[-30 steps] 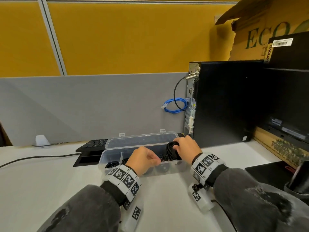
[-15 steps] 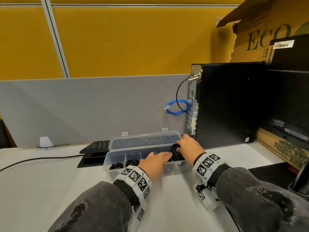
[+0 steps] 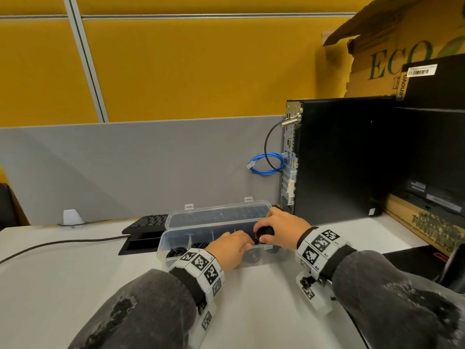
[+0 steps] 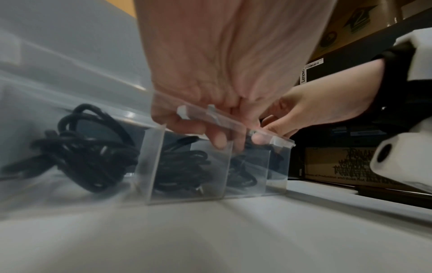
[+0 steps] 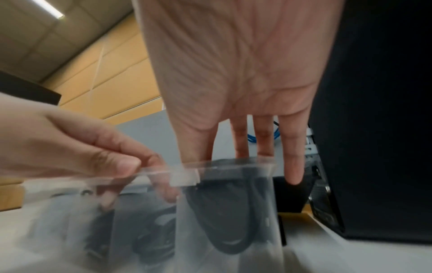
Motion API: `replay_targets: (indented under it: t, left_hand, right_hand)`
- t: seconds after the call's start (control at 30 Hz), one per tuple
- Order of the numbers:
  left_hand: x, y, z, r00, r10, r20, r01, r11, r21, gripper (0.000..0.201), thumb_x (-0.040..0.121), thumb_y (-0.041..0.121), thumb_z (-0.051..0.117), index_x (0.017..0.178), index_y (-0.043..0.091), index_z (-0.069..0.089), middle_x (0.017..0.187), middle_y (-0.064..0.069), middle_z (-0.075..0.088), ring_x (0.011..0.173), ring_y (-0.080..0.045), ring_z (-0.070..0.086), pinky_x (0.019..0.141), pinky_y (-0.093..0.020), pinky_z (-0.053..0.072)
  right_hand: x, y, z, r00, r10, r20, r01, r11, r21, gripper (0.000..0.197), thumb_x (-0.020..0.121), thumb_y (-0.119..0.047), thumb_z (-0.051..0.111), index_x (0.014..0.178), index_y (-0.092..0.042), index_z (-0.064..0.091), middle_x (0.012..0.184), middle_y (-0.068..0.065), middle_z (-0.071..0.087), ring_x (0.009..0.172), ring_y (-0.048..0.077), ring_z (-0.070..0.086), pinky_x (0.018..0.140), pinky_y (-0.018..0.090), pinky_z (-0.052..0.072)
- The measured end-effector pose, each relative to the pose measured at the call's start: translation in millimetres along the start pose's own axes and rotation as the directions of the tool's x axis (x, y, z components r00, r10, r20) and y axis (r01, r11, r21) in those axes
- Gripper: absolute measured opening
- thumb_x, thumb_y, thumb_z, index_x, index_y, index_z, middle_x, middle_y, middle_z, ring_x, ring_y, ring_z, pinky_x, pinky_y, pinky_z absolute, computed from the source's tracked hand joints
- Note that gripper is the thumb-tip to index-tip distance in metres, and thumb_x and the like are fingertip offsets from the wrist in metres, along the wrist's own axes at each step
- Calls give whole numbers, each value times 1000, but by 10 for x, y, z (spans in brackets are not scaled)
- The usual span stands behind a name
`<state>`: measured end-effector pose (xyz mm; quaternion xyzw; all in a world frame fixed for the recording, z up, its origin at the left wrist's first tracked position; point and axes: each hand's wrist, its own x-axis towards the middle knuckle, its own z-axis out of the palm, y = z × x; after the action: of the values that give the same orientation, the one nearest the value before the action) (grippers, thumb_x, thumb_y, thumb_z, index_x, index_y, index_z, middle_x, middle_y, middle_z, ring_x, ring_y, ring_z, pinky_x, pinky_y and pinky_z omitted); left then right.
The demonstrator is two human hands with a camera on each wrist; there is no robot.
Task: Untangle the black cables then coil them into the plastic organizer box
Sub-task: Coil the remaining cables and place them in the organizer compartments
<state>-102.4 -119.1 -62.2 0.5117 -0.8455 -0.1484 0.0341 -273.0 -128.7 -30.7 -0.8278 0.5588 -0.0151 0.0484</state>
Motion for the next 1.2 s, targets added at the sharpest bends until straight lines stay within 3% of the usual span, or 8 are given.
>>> replay_targets:
  t: [0.23,0.4,0.6,0.73,0.87,1.0,1.13,1.2]
  left_hand:
    - [-19,-10,-38,999,-39,-8,39,999,-17,27,99,13,35,106,10,61,117,-8,62,113,-26,52,99,-40,40]
    - [-18,-20,-26,997,-35,-63,31,998,-49,28,98,10,35,105,8,62,113,-8,65,110,-26,54,97,-37,42]
    - [-8,-35,-24,998,-28,-63,24,998,-58,29,99,11,35,107,9,62,115,-8,65,112,-26,54,99,-39,41]
    - [-6,-41,-28,998,-24,-60,20,997,-74,29,99,13,35,109,9,61,116,-8,65,111,-25,55,100,-39,40]
    - [-12,-59,-7,995,-21,-96,11,994,-104,30,99,17,34,105,12,63,110,-6,66,104,-23,57,97,-39,43]
    - [3,-80,3,995,-11,-94,1,994,-106,30,99,15,34,105,12,64,109,-6,67,104,-22,57,96,-38,44]
    - [3,-75,-2,995,0,-98,-11,993,-115,31,99,12,34,104,9,64,107,-7,68,104,-22,57,96,-37,43]
    - [-8,-78,7,992,8,-126,-25,991,-132,31,98,13,35,100,10,65,103,-7,69,101,-22,58,94,-34,43]
  right_hand:
    - [57,-28,-34,1000,-11,23,13,997,-79,32,91,-35,53,123,-28,56,122,5,47,110,24,52,90,35,45]
    - [87,-39,-34,998,37,51,-26,979,-202,32,95,-34,47,120,-19,58,120,9,57,111,27,54,89,41,48]
    - [207,-68,-14,983,-13,182,71,946,-317,33,98,-28,42,128,-19,53,128,12,44,119,31,41,98,41,39]
    - [218,-42,-22,991,-42,130,59,990,-130,29,94,-27,52,119,-17,63,112,8,52,111,27,51,92,34,43]
    - [118,175,-13,999,19,36,-25,980,197,47,84,-26,68,127,-14,54,121,4,62,110,19,58,94,27,44]
    - [180,128,7,998,10,61,-11,1000,7,40,85,-24,66,124,-15,59,123,7,61,112,22,57,97,29,45]
    - [300,-128,-96,990,45,136,-15,977,-214,14,86,-15,63,93,-3,65,87,12,59,87,31,56,73,32,47]
    - [335,-212,-115,984,81,157,-34,958,-283,13,88,-13,59,94,-2,63,89,12,57,89,31,55,76,35,46]
